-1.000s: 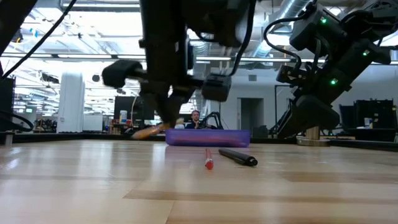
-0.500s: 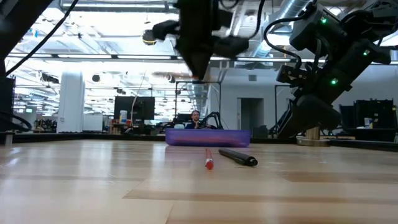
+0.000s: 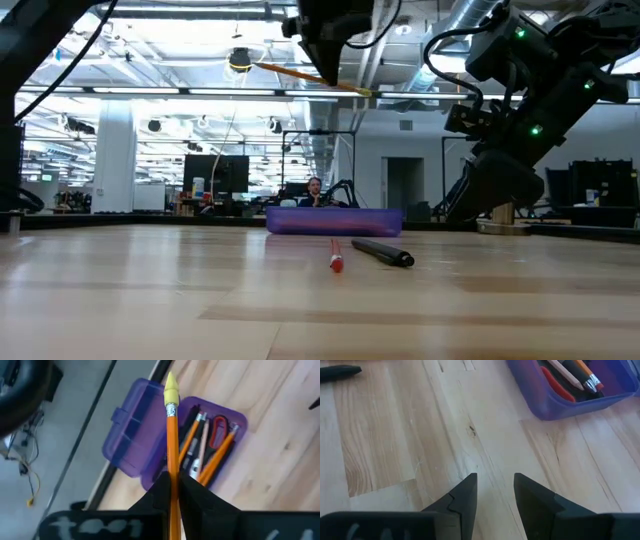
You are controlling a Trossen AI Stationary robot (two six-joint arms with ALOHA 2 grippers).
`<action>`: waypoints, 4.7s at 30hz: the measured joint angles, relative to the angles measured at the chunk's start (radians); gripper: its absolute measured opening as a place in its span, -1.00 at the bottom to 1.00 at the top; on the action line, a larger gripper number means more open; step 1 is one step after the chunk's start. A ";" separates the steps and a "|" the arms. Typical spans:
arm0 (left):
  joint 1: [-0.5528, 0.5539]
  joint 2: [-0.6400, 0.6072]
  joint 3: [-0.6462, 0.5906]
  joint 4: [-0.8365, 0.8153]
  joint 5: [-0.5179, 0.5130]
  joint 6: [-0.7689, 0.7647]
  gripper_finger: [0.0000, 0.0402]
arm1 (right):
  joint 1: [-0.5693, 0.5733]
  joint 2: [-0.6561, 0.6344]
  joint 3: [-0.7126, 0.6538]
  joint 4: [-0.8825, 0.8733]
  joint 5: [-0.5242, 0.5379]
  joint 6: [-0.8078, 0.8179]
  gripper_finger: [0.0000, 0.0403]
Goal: Pick & place school supplies into a supply box
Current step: Put the orange pencil into the violet supply box, then adjust the violet supply box
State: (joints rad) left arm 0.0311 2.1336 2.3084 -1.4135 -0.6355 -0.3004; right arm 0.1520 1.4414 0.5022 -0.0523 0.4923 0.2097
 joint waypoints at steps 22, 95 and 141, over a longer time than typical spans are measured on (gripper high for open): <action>0.352 0.109 -0.052 0.317 0.601 0.532 -0.97 | -0.051 0.000 0.000 0.000 0.060 0.138 -0.39; 0.067 -0.894 -1.335 1.530 0.971 0.289 -0.38 | -0.054 0.000 0.000 0.213 -0.020 0.200 -0.39; 0.129 -1.258 -2.099 1.910 0.697 0.343 -0.38 | -0.545 0.403 0.872 -0.466 -0.677 -0.690 -0.39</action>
State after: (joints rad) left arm 0.1596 0.8761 0.2092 0.4969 0.0618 0.0425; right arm -0.3930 1.8448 1.3737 -0.5181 -0.1852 -0.4807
